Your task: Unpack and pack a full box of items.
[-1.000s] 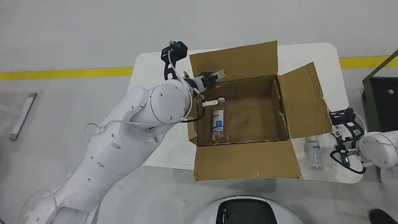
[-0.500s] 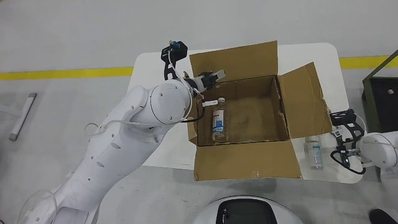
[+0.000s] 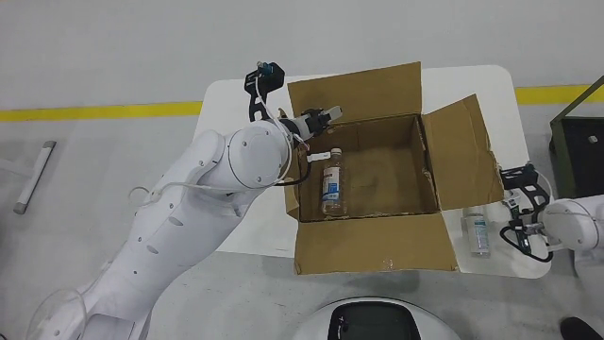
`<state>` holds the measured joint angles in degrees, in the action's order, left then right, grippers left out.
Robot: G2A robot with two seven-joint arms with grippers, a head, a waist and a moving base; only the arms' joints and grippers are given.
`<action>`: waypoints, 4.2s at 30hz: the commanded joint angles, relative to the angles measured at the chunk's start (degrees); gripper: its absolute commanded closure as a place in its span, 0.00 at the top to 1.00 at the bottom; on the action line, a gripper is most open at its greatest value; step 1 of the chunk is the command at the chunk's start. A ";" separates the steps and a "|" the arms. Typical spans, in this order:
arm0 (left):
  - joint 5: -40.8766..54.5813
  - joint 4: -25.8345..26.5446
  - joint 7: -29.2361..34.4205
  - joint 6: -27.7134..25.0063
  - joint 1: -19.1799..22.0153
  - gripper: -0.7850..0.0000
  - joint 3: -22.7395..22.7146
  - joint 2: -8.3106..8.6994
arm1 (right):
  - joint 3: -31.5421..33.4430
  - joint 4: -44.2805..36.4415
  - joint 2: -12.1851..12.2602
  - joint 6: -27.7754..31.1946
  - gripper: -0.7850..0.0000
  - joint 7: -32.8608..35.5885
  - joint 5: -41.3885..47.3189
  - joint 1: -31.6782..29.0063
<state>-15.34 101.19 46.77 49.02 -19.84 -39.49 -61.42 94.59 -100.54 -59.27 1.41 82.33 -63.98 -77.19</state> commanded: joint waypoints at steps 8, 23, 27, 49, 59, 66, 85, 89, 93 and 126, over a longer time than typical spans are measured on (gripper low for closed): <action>0.00 0.00 0.00 0.00 0.00 1.00 0.00 0.00 | -0.75 1.14 0.14 0.11 0.31 -0.17 0.25 0.68; 0.00 0.00 0.00 0.00 0.00 1.00 0.00 0.00 | 3.54 -2.21 0.55 -0.14 0.00 -1.00 6.74 -0.08; 0.00 0.00 0.00 0.00 0.00 1.00 0.00 0.00 | 9.82 -3.54 0.73 1.02 0.00 -3.05 16.74 -1.21; -7.43 7.00 -12.40 3.94 -12.68 1.00 -17.17 3.24 | 27.89 -2.78 1.17 14.20 0.00 -7.77 78.74 -5.85; -11.60 9.07 -9.65 4.71 -17.67 1.00 -22.68 4.85 | 22.13 -5.63 1.88 14.76 0.00 -6.52 83.73 -4.59; -11.71 9.15 -9.56 4.71 -17.77 1.00 -22.76 4.87 | 15.49 -8.05 2.32 13.22 0.00 -8.46 81.95 -1.33; -11.27 8.33 -12.38 3.34 -20.02 1.00 -24.92 4.89 | -4.66 -7.05 2.59 1.13 0.00 -15.91 59.82 9.49; -11.81 8.28 -13.64 4.33 -21.85 1.00 -27.41 5.09 | -4.66 -7.05 2.59 1.13 0.00 -15.91 59.82 9.49; -11.99 8.63 -14.03 5.06 -23.15 1.00 -29.13 5.23 | -4.68 -8.21 2.74 1.17 0.00 -17.45 58.79 8.50; -11.99 8.63 -14.03 5.06 -23.15 1.00 -29.13 5.23 | -48.87 9.77 -4.12 -32.72 0.00 -12.80 14.25 38.89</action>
<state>-27.33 109.82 32.75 54.08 -42.99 -68.63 -56.19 45.95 -91.13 -63.27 -31.29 69.11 -49.53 -38.48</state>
